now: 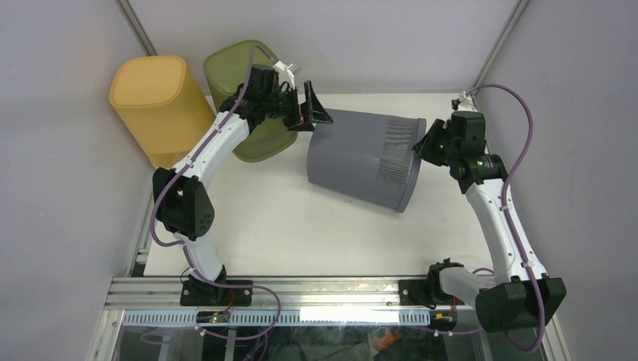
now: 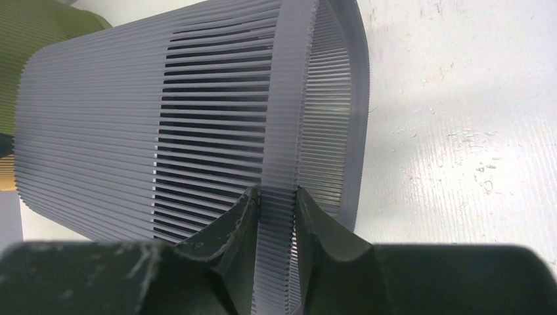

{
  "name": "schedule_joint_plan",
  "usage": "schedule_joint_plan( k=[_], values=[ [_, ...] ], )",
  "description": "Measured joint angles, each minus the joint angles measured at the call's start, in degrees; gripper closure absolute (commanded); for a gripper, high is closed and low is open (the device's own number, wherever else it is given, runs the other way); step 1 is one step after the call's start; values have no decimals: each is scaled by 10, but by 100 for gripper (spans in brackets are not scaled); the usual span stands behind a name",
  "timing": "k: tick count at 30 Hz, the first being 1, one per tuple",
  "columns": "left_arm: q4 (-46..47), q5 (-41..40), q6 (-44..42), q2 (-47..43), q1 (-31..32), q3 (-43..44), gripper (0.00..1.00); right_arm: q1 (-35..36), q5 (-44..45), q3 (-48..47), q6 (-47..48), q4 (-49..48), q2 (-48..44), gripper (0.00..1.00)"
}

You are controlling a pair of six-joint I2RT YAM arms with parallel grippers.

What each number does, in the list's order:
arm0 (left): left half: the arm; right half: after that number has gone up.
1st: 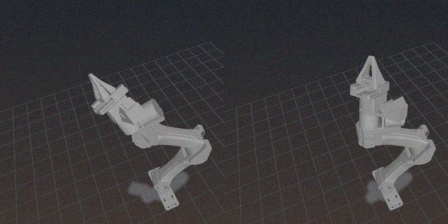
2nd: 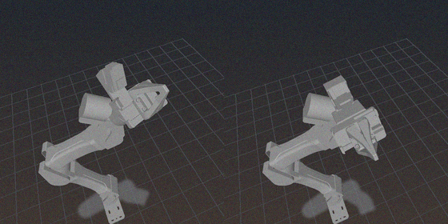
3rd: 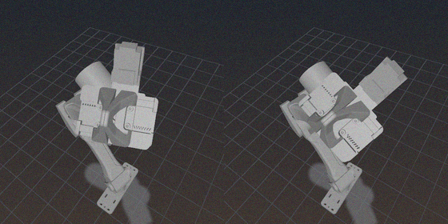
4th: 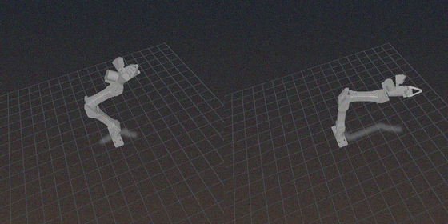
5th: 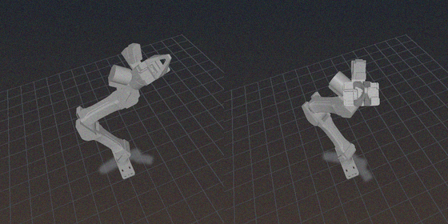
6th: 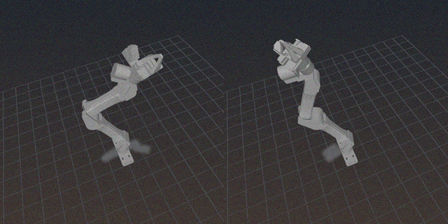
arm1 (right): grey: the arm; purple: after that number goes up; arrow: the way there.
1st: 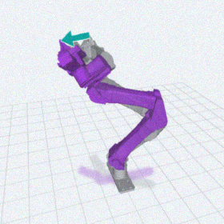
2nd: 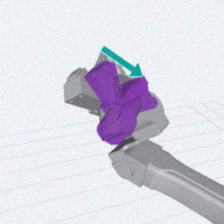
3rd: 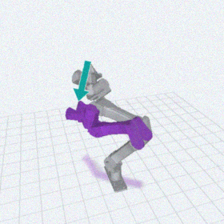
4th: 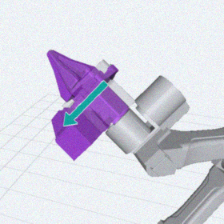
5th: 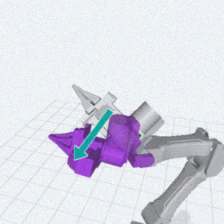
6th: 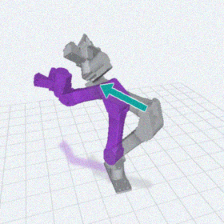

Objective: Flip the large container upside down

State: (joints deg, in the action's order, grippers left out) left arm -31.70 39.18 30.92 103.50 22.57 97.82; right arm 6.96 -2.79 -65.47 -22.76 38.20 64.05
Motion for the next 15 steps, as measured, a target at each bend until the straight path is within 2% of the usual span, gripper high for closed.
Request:
schedule_joint_plan(
  k=[15],
  values=[
    [143,40,106,5,-12,62,1,-9,-3,77,-85,-76,-43,73]
  ],
)
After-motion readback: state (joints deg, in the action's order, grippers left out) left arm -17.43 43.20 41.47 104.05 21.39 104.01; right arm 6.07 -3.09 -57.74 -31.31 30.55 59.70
